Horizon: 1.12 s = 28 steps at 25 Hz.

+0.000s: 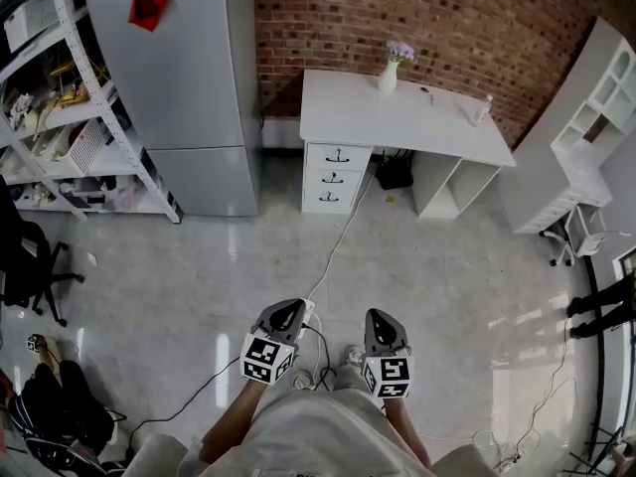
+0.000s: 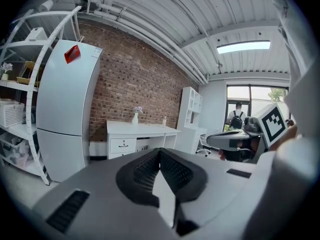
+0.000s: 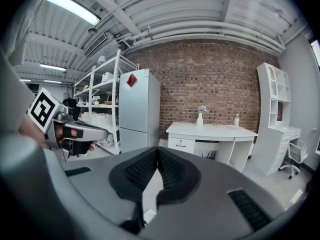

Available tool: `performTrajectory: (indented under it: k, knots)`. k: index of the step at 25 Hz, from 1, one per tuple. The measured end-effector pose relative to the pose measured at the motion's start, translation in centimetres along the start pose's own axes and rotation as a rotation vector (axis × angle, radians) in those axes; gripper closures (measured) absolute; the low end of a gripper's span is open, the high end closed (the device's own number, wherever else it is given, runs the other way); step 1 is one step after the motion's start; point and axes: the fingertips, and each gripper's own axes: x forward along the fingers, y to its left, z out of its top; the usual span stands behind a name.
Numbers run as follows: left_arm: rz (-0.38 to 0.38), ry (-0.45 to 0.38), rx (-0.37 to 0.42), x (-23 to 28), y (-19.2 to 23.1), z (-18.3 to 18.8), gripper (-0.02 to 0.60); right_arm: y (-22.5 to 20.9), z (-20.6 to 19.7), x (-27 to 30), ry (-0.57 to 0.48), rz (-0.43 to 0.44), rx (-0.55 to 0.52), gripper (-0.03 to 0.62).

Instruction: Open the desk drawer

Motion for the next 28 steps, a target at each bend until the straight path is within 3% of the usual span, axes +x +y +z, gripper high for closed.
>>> performTrajectory:
  k: [16, 28]
  knots:
    - [0.041, 0.030, -0.010, 5.3, 2.0, 0.0, 0.571, -3.7, -0.3, 5.2, 0.013, 0.042, 0.024, 0.577]
    - [0.096, 0.064, -0.012, 16.0, 4.1, 3.1, 0.571, -11.9, 1.1, 13.3, 0.044, 0.111, 0.045, 0.577]
